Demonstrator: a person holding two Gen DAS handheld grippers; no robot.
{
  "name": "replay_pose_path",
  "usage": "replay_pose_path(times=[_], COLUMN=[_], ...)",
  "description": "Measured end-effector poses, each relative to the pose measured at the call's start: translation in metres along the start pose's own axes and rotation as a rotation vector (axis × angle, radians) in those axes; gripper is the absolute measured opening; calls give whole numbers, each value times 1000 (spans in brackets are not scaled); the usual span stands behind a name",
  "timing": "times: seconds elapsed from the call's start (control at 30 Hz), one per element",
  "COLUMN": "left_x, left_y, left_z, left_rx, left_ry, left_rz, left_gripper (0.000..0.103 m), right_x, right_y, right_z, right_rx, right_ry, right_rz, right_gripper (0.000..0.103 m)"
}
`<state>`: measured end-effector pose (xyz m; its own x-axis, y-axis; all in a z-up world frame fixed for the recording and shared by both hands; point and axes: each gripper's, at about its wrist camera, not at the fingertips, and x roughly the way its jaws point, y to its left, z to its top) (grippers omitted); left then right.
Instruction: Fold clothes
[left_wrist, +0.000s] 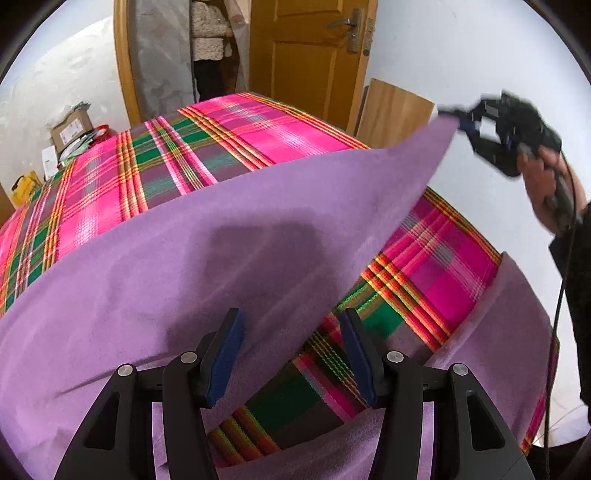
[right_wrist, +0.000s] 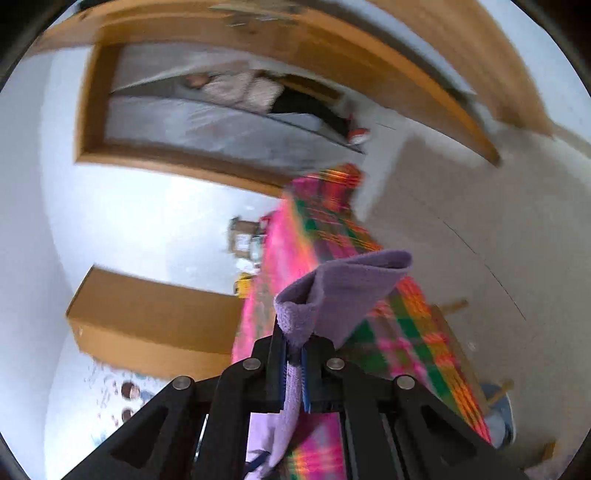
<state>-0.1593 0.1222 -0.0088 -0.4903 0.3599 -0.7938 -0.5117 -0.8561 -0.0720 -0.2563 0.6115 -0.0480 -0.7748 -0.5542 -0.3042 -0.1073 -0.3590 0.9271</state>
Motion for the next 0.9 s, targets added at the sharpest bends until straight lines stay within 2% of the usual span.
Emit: replay_pose_path(times=[0.1, 0.17, 0.3, 0.43, 0.5, 0.53, 0.57, 0.73, 0.83, 0.9], left_x=[-7, -9, -2, 1, -1, -2, -3, -16, -25, -31], left_y=[2, 4, 8, 8, 9, 9, 11, 21, 29, 37], left_z=[0, 0, -2, -4, -5, -5, -6, -13, -18, -23], left_rx=[-4, -8, -23, -29, -30, -34, -43, -98, -133, -163], left_ry=[-22, -26, -4, 9, 8, 7, 6, -9, -26, -37], left_rz=[2, -1, -8, -19, -24, -27, -32, -52, -39, -25], left_gripper=[56, 56, 56, 56, 56, 56, 56, 56, 56, 56], right_x=[-1, -3, 0, 6, 4, 1, -2, -32, -44, -46], right_y=[38, 40, -14, -81, -98, -104, -109, -113, -91, -60], right_z=[9, 8, 2, -7, -15, -18, -21, -34, -41, -51], right_rx=[-93, -99, 20, 173, 223, 236, 250, 277, 185, 42], right_ry=[-21, -33, -9, 68, 92, 93, 94, 39, -36, -82], right_rz=[87, 108, -17, -164, -220, -242, -264, -341, -307, -325], right_gripper=[6, 6, 6, 10, 23, 38, 45, 45, 45, 45])
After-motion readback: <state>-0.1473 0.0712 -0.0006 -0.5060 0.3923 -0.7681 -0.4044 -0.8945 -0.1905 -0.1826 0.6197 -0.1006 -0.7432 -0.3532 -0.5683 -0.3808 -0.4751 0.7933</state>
